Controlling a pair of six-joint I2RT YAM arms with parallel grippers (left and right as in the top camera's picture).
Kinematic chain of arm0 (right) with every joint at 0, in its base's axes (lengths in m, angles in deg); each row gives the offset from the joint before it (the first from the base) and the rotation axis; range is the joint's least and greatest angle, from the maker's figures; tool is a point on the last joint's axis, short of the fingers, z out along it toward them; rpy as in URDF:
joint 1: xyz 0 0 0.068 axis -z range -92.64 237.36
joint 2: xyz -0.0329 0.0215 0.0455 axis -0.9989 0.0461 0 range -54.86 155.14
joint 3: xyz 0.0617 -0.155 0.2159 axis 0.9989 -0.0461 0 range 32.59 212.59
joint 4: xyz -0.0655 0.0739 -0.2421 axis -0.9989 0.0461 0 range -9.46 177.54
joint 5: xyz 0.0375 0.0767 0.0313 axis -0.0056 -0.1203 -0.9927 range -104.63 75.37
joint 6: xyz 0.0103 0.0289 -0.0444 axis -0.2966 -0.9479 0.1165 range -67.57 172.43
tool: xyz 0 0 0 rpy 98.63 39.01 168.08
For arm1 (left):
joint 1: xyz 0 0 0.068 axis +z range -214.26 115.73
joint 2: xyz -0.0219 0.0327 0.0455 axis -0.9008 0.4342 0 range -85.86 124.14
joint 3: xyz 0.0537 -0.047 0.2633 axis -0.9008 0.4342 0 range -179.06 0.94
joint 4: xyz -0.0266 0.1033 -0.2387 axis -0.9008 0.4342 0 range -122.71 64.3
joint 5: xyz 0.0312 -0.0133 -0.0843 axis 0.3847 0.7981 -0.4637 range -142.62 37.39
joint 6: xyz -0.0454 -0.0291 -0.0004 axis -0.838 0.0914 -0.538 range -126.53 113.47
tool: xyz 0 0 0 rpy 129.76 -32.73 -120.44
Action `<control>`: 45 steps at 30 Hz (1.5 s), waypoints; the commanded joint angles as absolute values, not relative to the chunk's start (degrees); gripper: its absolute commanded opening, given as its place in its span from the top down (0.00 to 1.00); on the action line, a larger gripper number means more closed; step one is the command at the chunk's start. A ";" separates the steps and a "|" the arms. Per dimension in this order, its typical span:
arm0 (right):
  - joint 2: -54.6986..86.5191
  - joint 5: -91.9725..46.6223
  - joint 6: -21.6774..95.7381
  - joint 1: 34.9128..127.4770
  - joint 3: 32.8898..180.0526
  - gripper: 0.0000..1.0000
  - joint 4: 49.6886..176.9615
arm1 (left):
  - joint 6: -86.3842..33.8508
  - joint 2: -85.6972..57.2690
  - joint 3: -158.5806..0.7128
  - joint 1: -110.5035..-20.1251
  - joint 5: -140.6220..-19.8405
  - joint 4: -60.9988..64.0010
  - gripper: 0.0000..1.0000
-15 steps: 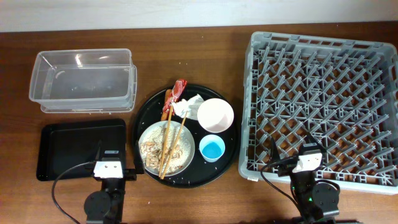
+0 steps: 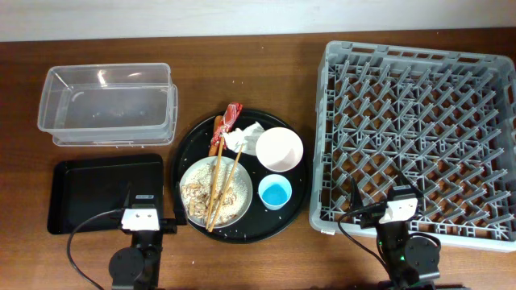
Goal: Sort waste into correct bins and load items into the dishwasher rack
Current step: 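Move both grippers from rest toward the platter items, then grasp the blue cup with the right gripper and place it in the rack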
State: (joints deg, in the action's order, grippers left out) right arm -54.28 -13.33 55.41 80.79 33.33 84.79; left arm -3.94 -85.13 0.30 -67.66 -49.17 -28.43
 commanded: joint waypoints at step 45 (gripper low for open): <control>4.14 -32.06 48.94 81.01 111.16 0.02 134.95 | -5.84 -26.57 -77.62 -67.47 -73.06 16.53 0.01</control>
